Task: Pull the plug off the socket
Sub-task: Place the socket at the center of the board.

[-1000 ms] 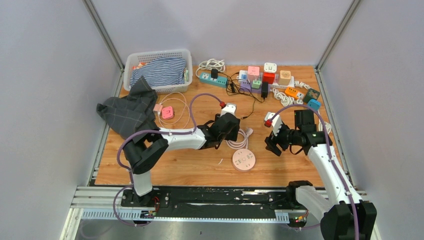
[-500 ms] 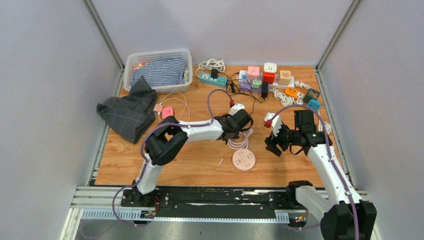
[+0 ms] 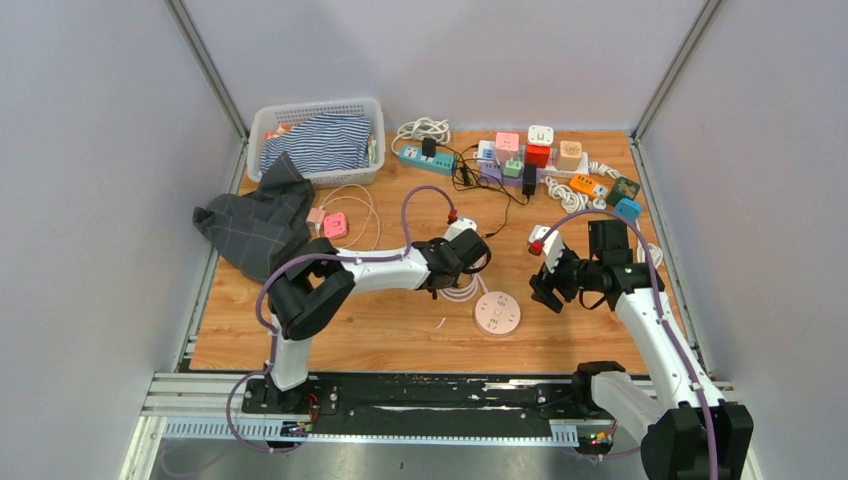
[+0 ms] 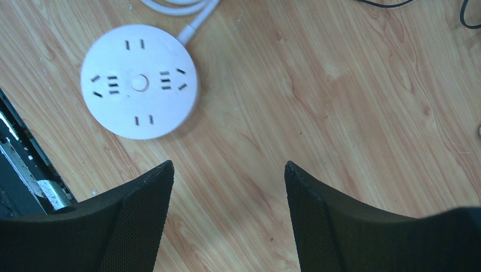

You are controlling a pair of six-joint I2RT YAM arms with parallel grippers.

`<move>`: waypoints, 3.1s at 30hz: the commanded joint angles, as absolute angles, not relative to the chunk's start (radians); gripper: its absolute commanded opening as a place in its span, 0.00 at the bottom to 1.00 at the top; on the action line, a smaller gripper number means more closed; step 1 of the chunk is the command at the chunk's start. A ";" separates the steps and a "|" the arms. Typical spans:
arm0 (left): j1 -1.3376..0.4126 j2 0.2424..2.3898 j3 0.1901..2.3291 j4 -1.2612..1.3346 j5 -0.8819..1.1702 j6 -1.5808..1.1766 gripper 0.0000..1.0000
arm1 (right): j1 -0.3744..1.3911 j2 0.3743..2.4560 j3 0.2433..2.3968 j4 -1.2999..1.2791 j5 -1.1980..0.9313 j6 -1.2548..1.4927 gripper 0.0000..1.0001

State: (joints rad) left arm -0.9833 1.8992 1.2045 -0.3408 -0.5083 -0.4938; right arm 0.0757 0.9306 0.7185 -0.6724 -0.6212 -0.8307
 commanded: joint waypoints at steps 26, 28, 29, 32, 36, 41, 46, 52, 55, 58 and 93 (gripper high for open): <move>-0.585 0.816 0.521 -0.304 -0.725 -0.706 0.00 | 0.058 0.945 0.696 -0.675 -0.622 -0.842 0.74; -0.528 0.743 0.506 -0.328 -0.735 -0.721 0.00 | 0.058 0.945 0.696 -0.675 -0.621 -0.842 0.74; -0.501 0.715 0.504 -0.344 -0.740 -0.731 0.00 | 0.060 0.946 0.696 -0.675 -0.619 -0.842 0.74; -0.432 0.665 0.512 -0.399 -0.756 -0.763 0.00 | 0.059 0.946 0.696 -0.675 -0.617 -0.842 0.74; -0.395 0.645 0.531 -0.453 -0.796 -0.797 0.00 | 0.058 0.946 0.696 -0.675 -0.614 -0.842 0.74; -0.329 0.602 0.502 -0.504 -0.857 -0.887 0.00 | 0.055 0.943 0.695 -0.675 -0.615 -0.842 0.74; -0.232 0.514 0.474 -0.572 -0.886 -0.980 0.00 | 0.052 0.942 0.695 -0.675 -0.617 -0.842 0.74; -0.193 0.457 0.468 -0.678 -0.968 -1.096 0.00 | 0.051 0.942 0.695 -0.675 -0.619 -0.844 0.74; -0.185 0.428 0.468 -0.727 -1.021 -1.142 0.00 | 0.049 0.942 0.693 -0.675 -0.619 -0.844 0.74; -0.178 0.395 0.460 -0.755 -1.052 -1.178 0.00 | 0.047 0.941 0.693 -0.675 -0.620 -0.844 0.74; -0.176 0.419 0.402 -0.097 0.180 -0.758 1.00 | 0.040 0.968 0.696 -0.673 -0.608 -0.844 0.74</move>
